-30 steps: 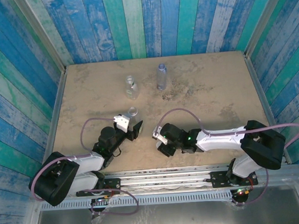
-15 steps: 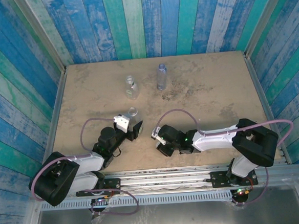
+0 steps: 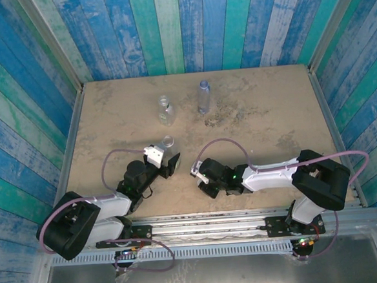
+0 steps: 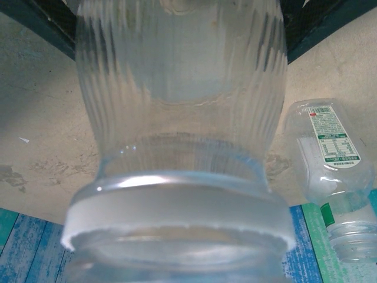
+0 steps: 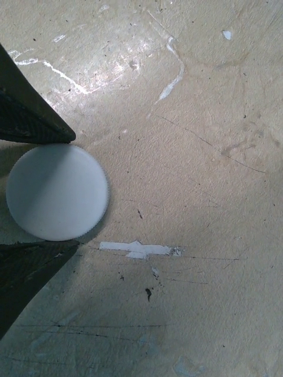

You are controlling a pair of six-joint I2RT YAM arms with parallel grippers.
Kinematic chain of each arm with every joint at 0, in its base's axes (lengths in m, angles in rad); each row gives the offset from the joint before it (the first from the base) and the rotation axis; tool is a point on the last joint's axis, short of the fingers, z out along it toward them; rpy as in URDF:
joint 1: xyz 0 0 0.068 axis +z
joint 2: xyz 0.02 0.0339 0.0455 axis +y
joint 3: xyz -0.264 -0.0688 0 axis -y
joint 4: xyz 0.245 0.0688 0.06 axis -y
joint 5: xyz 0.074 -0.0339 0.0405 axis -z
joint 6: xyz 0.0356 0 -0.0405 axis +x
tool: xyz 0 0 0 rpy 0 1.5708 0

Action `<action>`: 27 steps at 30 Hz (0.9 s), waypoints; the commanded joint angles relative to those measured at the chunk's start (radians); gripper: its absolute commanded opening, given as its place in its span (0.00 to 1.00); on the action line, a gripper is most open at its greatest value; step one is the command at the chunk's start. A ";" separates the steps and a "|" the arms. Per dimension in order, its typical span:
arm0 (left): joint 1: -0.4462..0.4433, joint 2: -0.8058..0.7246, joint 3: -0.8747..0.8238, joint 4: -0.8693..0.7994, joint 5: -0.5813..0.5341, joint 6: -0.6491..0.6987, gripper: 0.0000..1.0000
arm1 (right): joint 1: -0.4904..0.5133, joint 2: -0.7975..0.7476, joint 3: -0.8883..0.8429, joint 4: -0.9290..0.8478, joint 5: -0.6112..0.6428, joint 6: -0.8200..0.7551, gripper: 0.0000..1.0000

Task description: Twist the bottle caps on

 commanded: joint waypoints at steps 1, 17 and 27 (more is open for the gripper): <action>-0.005 0.025 -0.003 -0.008 0.036 0.019 0.62 | 0.010 -0.033 0.000 -0.001 -0.006 0.016 0.44; -0.004 0.066 0.016 0.000 0.173 0.049 0.62 | -0.011 -0.190 0.090 -0.207 0.055 0.012 0.44; -0.002 0.154 0.040 0.043 0.281 0.051 0.61 | -0.017 -0.285 0.266 -0.447 0.055 -0.022 0.45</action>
